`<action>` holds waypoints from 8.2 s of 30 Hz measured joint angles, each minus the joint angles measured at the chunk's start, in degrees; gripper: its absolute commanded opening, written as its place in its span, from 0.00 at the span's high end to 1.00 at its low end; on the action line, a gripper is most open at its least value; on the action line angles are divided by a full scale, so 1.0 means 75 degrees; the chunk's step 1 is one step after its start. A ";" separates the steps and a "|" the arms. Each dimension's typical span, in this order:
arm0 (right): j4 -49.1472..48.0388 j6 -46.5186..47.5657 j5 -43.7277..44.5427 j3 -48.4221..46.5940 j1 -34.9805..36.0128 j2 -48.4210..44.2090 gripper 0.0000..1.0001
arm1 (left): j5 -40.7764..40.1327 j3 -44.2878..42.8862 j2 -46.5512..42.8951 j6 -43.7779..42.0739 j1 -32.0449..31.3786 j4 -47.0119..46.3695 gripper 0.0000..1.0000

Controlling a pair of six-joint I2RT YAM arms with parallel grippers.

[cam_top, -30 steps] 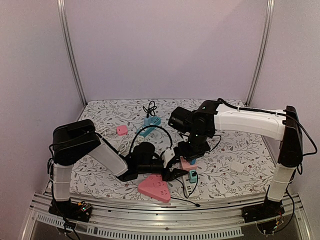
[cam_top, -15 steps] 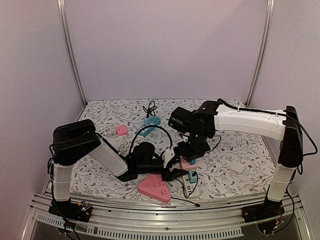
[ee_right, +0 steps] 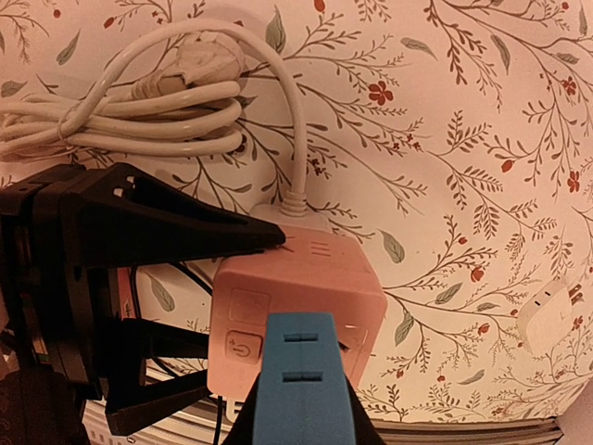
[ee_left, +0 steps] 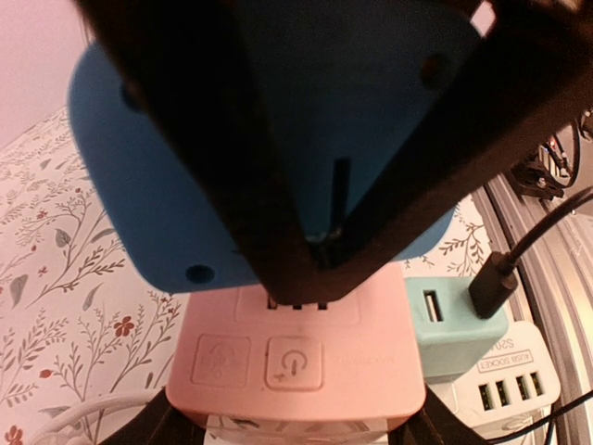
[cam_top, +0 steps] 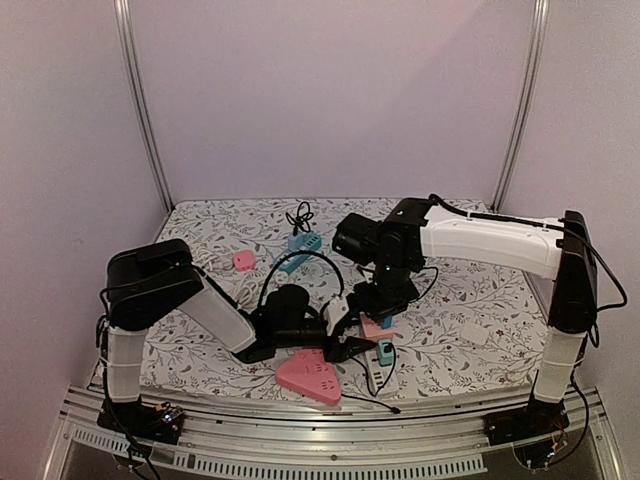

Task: Insert the plug
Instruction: Insert the plug into the socket.

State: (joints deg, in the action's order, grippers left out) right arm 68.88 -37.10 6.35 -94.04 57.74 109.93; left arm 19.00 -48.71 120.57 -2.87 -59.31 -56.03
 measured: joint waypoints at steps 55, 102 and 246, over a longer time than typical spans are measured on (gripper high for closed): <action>-0.0953 -0.0172 0.0055 0.0941 -0.0020 -0.0408 1.00 | -0.0111 -0.0009 0.0131 0.0114 -0.0003 -0.0303 1.00; -0.1172 0.0224 -0.0099 0.0962 -0.0149 -0.0493 1.00 | -0.0513 0.0245 0.0128 0.0122 -0.0044 -0.0708 0.96; -0.1064 0.0851 -0.1081 0.0877 -0.0606 -0.0428 1.00 | -0.0513 0.0367 0.0125 0.0070 -0.0032 -0.0898 0.96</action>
State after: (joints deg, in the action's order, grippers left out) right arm 60.90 -30.72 -1.76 -87.46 53.19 106.72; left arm 15.16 -45.95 121.51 -2.35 -59.55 -62.76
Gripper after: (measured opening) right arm 0.141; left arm 0.607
